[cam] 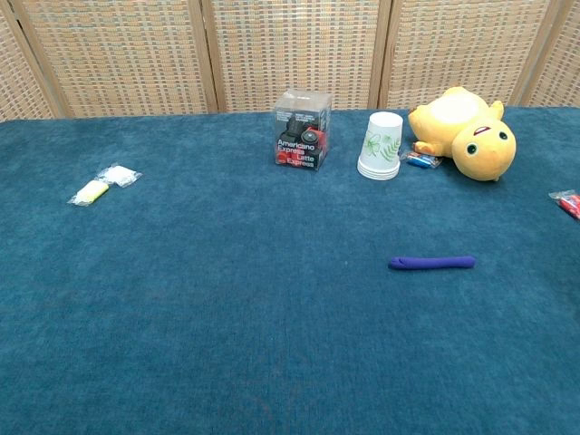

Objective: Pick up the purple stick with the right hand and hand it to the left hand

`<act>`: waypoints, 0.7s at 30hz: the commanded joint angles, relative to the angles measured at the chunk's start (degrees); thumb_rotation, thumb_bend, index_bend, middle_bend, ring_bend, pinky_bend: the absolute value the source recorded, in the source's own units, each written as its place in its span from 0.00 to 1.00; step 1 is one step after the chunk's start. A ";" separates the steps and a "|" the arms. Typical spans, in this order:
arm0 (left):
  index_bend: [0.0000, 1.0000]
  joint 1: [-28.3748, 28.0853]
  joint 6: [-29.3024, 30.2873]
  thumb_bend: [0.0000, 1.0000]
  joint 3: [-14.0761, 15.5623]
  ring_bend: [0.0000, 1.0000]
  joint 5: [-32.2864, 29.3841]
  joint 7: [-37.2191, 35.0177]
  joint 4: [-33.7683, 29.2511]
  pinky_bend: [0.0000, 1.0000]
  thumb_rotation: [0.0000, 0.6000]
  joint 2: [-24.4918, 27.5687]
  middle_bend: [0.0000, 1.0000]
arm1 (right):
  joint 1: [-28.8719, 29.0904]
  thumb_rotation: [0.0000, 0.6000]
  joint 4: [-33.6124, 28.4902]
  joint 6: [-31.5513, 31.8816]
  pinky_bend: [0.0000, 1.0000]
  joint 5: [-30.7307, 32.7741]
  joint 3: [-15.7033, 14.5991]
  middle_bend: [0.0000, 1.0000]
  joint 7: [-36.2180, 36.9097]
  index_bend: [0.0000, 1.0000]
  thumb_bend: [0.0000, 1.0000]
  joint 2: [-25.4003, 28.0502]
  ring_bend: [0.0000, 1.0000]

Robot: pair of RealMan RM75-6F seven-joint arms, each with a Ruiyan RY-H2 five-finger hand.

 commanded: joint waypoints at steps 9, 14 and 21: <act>0.00 -0.39 -0.55 0.00 -0.22 0.00 0.09 -0.78 0.51 0.00 1.00 0.03 0.00 | 0.74 1.00 0.08 -2.09 0.00 0.30 -0.49 0.00 -0.64 0.00 0.00 -1.01 0.00; 0.00 -0.84 -1.14 0.00 -0.52 0.00 -0.32 -1.09 1.35 0.00 1.00 -0.62 0.00 | 4.91 1.00 0.14 -8.25 0.00 0.69 0.58 0.00 0.36 0.03 0.00 -2.62 0.00; 0.00 -1.65 -2.35 0.00 -1.08 0.00 -1.83 0.03 2.23 0.00 1.00 -1.73 0.00 | 15.04 1.00 0.03 -23.20 0.00 9.78 6.86 0.00 3.37 0.32 0.14 -6.14 0.00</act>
